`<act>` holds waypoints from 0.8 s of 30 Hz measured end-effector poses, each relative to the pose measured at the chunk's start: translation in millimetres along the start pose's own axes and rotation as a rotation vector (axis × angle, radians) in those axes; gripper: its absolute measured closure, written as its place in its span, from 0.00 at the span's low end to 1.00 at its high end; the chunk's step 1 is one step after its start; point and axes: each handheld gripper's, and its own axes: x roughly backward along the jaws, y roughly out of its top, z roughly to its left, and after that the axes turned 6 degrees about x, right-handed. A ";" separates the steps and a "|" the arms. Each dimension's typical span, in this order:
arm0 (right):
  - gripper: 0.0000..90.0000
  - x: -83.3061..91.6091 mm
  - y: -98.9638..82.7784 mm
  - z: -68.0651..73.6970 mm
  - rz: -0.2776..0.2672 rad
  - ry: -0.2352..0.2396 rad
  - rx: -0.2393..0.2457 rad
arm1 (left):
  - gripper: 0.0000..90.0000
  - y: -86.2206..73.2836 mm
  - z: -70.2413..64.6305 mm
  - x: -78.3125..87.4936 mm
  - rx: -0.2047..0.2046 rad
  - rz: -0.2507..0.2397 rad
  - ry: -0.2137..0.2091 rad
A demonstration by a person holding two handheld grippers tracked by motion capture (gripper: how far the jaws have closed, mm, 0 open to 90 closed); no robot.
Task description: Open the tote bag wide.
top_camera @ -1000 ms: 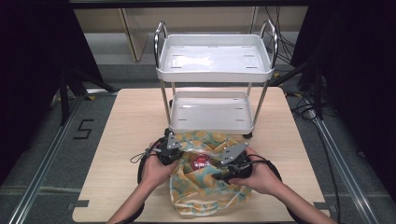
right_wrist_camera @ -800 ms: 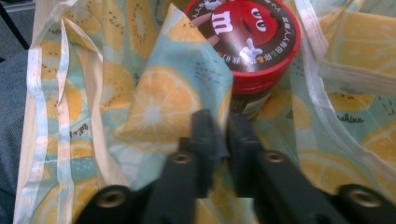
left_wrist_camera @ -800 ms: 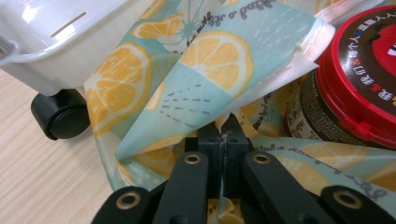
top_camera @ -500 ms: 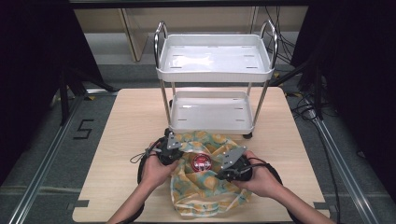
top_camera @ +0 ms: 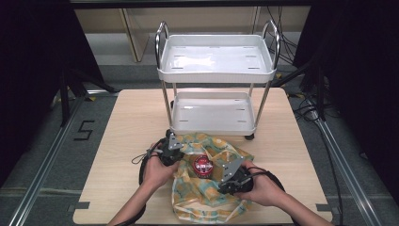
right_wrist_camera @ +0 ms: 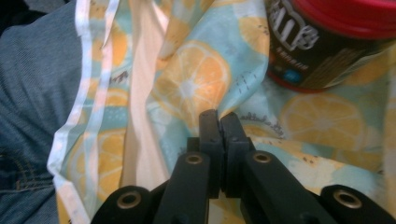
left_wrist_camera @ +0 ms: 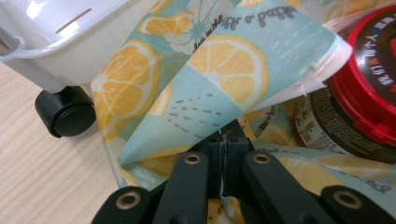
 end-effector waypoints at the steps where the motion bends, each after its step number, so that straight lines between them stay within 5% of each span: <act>1: 1.00 -0.8 -0.7 0.6 0.013 0.026 -0.013 | 0.99 0.1 0.4 -0.4 0.001 0.004 0.009; 9: 0.97 -3.3 -1.6 3.0 0.047 0.079 -0.026 | 0.99 -0.2 -0.2 -3.0 0.001 -0.001 0.011; 13: 0.80 4.5 -0.3 0.5 0.004 0.053 -0.040 | 0.99 0.9 -1.3 -1.6 -0.011 -0.002 0.009; 14: 0.70 14.5 2.4 0.4 -0.056 0.007 -0.058 | 0.99 1.2 -1.5 -1.4 -0.006 0.000 0.006; 17: 0.68 22.7 4.2 -2.2 -0.112 -0.015 -0.070 | 0.99 1.2 -1.9 -1.6 -0.006 -0.001 0.007; 18: 0.64 32.9 6.0 -6.4 -0.171 -0.072 -0.054 | 0.99 1.4 -2.5 -1.6 -0.007 -0.001 0.008; 21: 0.64 41.6 6.4 -8.8 -0.218 -0.116 -0.075 | 0.99 1.6 -2.7 -1.6 -0.011 -0.003 0.020; 22: 0.65 52.9 7.0 -12.1 -0.291 -0.197 -0.084 | 0.99 2.0 -3.1 -1.2 -0.017 -0.005 0.013; 23: 0.65 55.7 6.9 -13.1 -0.320 -0.229 -0.097 | 0.99 1.8 -3.6 -1.5 -0.013 -0.006 0.011; 24: 0.65 55.7 6.9 -13.1 -0.320 -0.229 -0.097 | 0.99 1.8 -3.6 -1.5 -0.013 -0.006 0.011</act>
